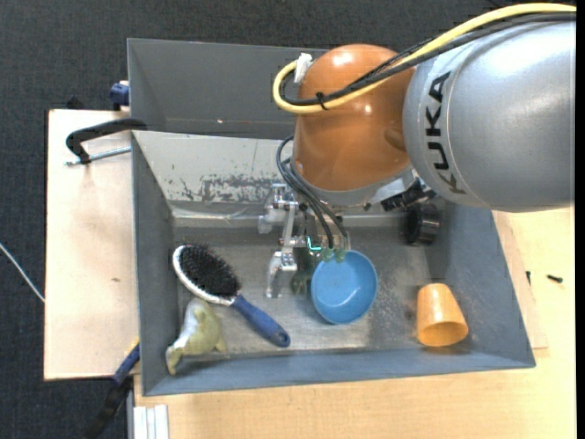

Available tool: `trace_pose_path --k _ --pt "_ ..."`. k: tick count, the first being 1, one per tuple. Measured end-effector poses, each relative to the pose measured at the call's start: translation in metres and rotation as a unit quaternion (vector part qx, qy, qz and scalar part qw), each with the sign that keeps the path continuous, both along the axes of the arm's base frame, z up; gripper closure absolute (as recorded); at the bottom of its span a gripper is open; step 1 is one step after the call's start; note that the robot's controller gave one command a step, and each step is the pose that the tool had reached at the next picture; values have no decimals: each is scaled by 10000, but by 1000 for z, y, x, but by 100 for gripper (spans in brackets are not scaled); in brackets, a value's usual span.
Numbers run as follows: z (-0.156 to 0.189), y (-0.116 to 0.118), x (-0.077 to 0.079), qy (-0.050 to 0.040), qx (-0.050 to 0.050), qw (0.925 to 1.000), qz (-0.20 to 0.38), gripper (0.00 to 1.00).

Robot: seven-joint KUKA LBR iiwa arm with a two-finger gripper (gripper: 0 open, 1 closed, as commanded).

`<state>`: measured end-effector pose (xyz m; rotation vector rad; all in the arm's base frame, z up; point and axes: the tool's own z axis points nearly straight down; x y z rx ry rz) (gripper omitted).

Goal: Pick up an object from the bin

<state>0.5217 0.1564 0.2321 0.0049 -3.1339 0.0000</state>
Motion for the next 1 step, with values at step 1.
trace_pose_path --k 1 --pt "-161 -20 -22 -59 12 9890 -1481 0"
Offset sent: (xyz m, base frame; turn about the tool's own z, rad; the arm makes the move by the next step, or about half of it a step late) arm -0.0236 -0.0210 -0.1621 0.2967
